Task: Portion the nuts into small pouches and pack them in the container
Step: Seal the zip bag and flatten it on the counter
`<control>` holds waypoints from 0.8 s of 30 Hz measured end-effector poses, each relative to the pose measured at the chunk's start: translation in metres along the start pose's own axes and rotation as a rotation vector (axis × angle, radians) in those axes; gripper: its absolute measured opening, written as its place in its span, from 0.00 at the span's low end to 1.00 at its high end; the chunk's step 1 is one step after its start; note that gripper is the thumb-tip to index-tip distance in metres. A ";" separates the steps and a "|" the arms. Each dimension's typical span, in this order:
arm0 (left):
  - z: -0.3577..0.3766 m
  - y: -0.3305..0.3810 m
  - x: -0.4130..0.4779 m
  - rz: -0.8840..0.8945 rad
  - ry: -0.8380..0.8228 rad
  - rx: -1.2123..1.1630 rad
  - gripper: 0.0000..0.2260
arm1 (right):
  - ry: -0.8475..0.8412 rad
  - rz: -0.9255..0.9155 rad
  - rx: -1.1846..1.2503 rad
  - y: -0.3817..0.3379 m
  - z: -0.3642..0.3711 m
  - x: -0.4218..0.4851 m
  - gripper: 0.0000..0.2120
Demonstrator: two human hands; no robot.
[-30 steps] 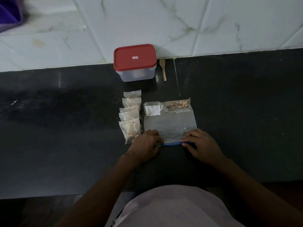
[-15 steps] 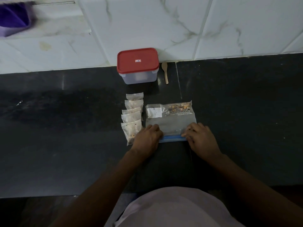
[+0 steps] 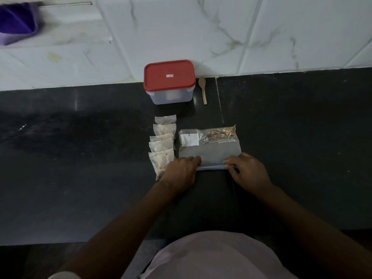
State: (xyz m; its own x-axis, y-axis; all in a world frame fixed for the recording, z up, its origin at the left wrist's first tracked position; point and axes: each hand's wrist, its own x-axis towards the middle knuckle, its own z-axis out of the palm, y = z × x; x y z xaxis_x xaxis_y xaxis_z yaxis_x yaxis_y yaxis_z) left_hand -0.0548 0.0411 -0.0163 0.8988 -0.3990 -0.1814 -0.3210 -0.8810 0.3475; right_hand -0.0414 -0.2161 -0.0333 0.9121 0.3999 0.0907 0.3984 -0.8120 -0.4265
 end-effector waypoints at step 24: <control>-0.011 -0.008 0.016 -0.092 -0.003 -0.032 0.11 | -0.068 -0.007 -0.056 0.011 -0.001 0.028 0.08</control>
State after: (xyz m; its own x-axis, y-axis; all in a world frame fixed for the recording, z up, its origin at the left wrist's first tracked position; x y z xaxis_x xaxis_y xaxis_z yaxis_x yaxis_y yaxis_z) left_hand -0.0346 0.0448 -0.0121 0.9230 -0.3178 -0.2171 -0.2275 -0.9054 0.3585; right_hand -0.0110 -0.2142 -0.0343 0.9013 0.4321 0.0313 0.4113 -0.8308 -0.3749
